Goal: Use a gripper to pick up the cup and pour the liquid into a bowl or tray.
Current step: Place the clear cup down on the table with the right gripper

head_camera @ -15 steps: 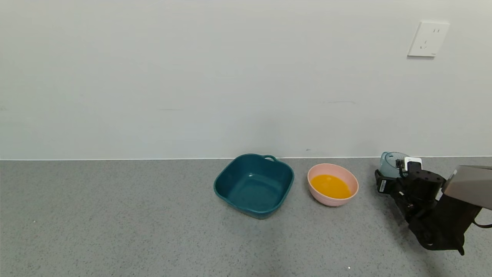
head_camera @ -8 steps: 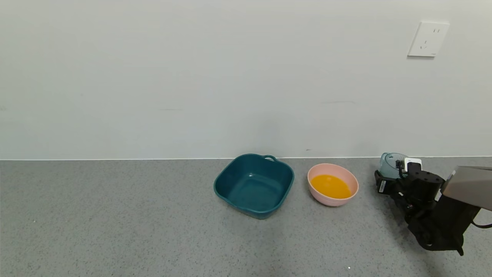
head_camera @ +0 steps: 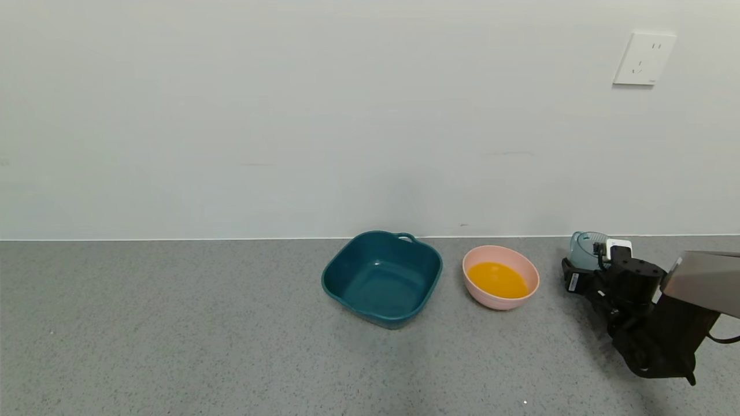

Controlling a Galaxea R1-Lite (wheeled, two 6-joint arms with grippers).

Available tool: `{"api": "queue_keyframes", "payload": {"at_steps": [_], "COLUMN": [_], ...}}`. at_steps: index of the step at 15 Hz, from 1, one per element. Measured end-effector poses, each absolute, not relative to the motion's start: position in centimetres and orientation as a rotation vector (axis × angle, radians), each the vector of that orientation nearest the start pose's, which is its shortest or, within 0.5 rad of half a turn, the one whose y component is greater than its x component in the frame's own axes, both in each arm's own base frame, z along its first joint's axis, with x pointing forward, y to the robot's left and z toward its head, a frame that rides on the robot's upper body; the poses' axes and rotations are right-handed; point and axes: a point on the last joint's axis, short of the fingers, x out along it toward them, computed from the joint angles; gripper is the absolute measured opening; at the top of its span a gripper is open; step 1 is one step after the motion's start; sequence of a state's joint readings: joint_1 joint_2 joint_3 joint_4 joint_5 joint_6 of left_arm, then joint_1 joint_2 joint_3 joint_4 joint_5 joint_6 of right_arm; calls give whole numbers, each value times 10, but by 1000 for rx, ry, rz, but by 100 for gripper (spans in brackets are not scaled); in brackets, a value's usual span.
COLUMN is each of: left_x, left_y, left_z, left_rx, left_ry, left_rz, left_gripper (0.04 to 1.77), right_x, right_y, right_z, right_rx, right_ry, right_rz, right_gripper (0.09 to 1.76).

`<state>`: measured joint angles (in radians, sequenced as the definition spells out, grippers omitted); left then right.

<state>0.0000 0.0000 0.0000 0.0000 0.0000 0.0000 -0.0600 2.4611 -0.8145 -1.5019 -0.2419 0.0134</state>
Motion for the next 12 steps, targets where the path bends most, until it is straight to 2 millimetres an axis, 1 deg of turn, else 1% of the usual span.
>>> {"api": "queue_keyframes", "payload": {"at_steps": [2,5,9,12], "left_x": [-23,-23,-23,-23], "left_y": [0,0,0,0], "left_z": [75,75,75,75], "left_rx": [0,0,0,0], "left_ry": [0,0,0,0], "left_rz": [0,0,0,0], "left_gripper": [172,172,172,172], "right_x": [395,394,392,387], "right_y": [-29,-29,-30,-30], "right_z": [-6,-7,-5,-5], "right_rx": [0,0,3,5], "right_ry": [143,147,148,169], "right_rz": [-302,-302,-294,-256], "right_gripper": [143,152,159,163]}}
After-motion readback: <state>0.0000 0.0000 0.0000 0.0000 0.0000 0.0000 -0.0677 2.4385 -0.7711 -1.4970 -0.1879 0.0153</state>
